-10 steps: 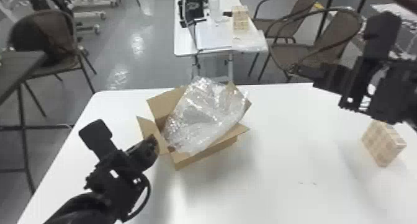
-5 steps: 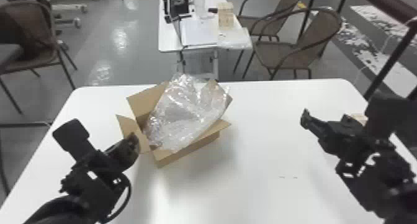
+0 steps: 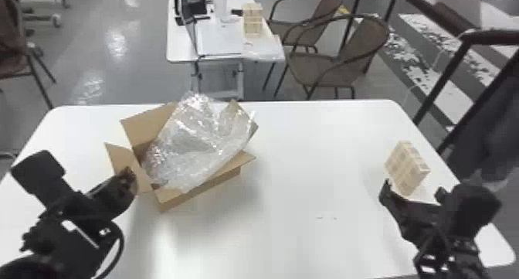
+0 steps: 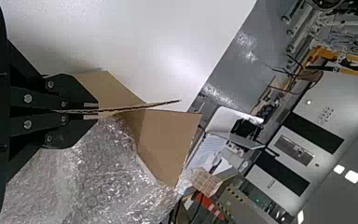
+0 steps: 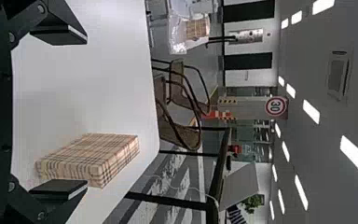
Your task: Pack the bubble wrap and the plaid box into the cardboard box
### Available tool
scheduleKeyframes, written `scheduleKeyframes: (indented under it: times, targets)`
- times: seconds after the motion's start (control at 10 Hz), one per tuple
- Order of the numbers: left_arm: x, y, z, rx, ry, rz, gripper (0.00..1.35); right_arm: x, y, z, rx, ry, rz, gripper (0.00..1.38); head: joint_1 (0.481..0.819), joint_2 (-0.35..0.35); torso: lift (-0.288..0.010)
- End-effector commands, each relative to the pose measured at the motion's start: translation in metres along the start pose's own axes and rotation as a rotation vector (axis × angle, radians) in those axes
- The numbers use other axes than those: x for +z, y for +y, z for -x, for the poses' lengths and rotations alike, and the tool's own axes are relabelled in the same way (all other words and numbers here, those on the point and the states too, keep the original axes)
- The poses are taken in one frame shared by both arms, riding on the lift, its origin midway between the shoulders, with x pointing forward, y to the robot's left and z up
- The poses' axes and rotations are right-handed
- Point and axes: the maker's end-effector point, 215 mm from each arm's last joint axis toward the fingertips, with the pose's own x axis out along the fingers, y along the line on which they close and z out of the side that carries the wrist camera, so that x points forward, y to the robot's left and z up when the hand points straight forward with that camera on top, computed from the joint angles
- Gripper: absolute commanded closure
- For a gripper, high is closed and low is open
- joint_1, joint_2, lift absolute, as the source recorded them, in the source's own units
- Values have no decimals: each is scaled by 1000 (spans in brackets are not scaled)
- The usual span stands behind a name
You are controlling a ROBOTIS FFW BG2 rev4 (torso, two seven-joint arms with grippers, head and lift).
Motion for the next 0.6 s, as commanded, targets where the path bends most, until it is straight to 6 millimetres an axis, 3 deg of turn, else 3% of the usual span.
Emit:
scheduleKeyframes:
  times: [0.0, 0.3, 0.5]
  targets:
    - [-2, -1, -1, -1, 8, -2, 1222, -7, -16, 12, -39, -35, 42, 200, 695, -102, -100]
    - [-2, -7, -3, -12, 18, -13, 1222, -5, -48, 12, -108, -70, 75, 200, 695, -138, -100]
    - [6, -14, -6, -31, 6, -24, 1222, -5, -81, 10, -186, -83, 113, 200, 695, -172, -100]
